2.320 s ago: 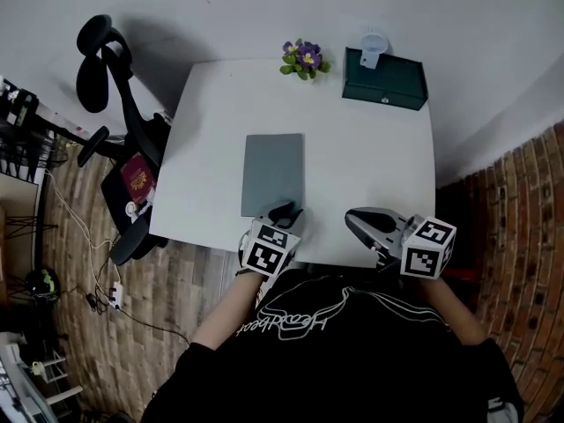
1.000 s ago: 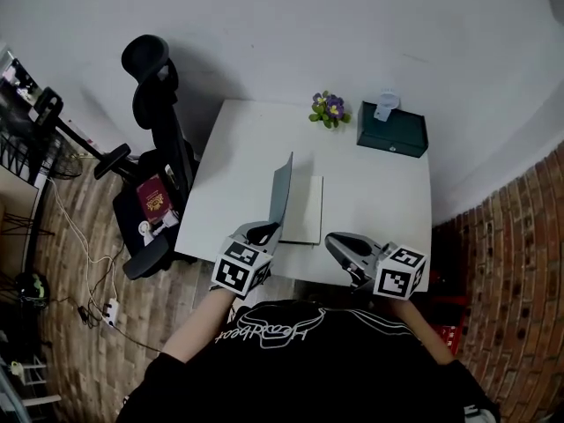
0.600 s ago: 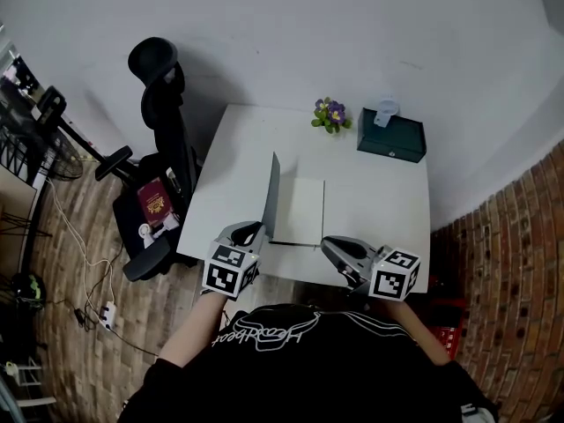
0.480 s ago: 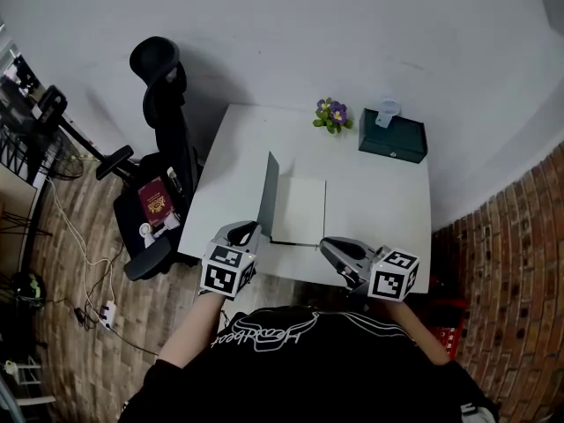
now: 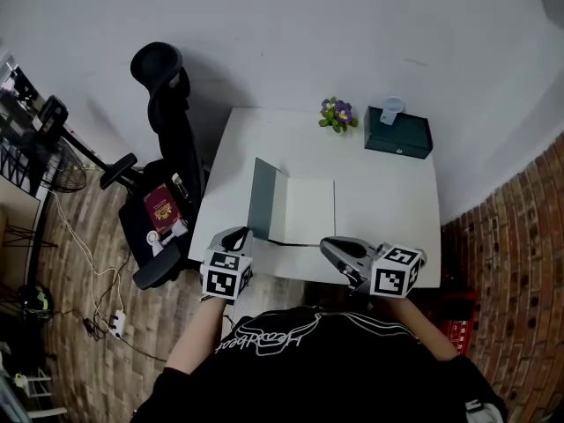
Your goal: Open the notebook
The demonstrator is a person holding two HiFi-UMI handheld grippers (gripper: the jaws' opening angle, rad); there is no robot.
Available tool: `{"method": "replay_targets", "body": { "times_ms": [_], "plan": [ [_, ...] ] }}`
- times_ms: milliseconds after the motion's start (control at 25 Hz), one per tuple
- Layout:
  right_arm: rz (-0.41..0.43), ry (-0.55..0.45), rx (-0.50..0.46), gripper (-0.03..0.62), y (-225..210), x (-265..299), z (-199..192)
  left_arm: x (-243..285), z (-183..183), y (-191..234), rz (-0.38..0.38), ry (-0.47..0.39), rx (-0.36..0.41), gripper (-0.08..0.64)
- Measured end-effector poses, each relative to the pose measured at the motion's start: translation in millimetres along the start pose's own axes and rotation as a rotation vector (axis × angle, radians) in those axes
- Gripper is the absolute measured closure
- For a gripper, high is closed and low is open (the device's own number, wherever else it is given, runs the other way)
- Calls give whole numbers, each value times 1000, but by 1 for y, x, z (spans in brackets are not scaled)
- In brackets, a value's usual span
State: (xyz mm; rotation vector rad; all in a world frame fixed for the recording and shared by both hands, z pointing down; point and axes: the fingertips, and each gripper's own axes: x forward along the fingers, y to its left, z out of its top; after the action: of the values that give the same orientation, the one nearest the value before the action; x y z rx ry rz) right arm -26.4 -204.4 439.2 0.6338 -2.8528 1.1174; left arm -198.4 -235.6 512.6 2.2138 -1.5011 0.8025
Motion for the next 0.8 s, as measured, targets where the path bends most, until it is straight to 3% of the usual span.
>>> {"method": "replay_targets", "body": {
  "times_ms": [280,800],
  "plan": [
    [-13,-11,21,591,9,12,-10,8,-23,21,7,29,-21,518],
    [-100,-19,69,591,8,1,-47,33,-77,47,47,135,10,509]
  ]
}}
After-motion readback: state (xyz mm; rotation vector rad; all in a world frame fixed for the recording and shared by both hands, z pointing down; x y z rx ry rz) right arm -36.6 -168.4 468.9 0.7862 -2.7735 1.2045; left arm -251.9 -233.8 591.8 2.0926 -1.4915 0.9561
